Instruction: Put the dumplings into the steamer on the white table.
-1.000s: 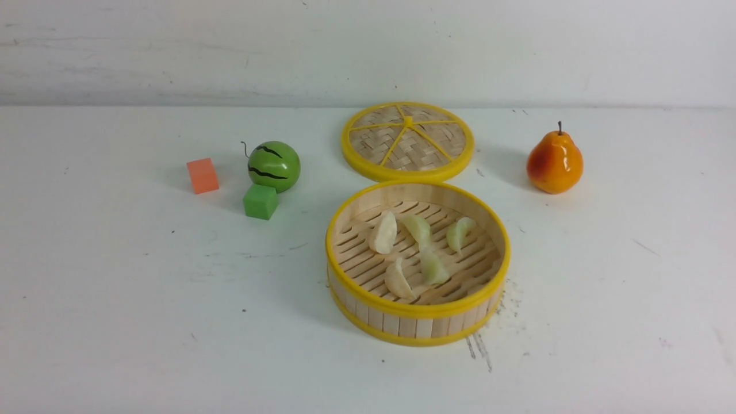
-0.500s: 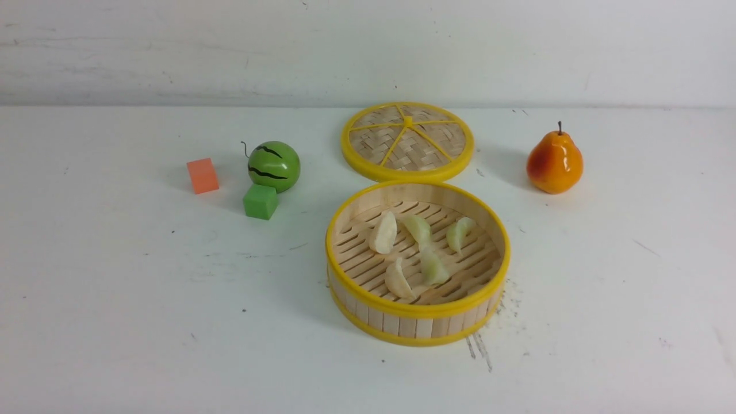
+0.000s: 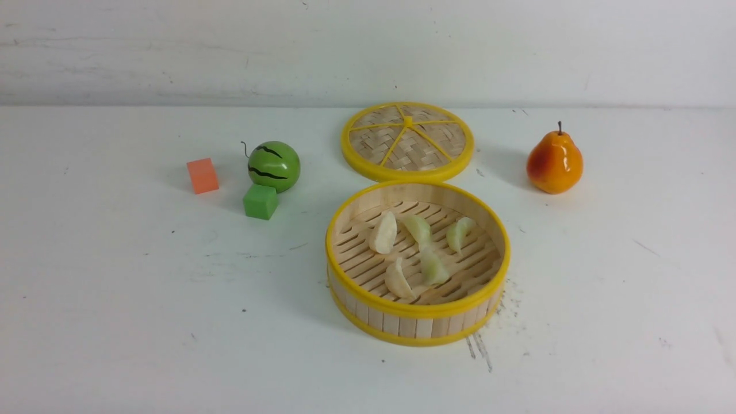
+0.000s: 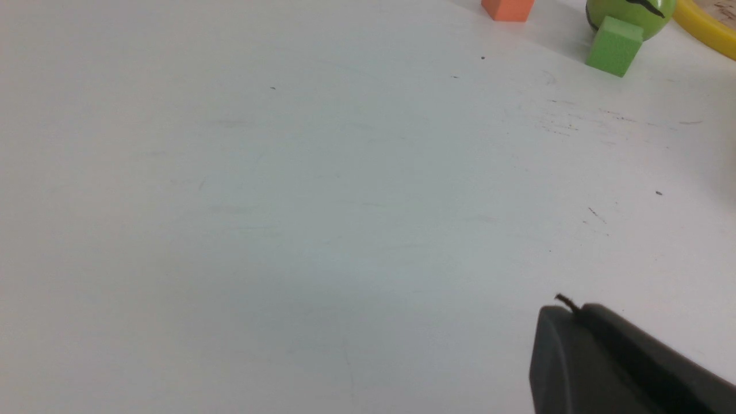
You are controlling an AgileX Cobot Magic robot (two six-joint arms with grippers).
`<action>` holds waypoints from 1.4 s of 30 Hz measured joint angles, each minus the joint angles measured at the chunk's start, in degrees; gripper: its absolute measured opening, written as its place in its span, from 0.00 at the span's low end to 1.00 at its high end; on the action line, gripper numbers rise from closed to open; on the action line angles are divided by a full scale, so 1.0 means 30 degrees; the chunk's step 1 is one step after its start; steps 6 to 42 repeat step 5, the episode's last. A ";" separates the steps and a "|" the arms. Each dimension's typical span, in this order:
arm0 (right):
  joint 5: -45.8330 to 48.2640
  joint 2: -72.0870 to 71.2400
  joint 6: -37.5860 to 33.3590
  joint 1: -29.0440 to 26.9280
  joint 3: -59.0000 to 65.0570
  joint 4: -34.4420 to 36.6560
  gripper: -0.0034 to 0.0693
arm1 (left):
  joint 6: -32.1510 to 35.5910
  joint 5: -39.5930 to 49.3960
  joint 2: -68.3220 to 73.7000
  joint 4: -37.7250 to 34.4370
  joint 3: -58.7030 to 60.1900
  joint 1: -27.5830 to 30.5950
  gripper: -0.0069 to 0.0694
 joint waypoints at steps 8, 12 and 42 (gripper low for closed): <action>0.0000 0.0000 0.0000 0.0000 0.0000 0.0000 0.15 | 0.0000 0.0000 0.0000 0.0000 0.0000 0.0000 0.09; 0.0000 0.0000 0.0000 0.0000 0.0000 0.0000 0.15 | 0.0000 0.0000 0.0000 0.0000 0.0000 0.0000 0.09; 0.0000 0.0000 0.0000 0.0000 0.0000 0.0000 0.15 | 0.0000 0.0000 0.0000 0.0000 0.0000 0.0000 0.09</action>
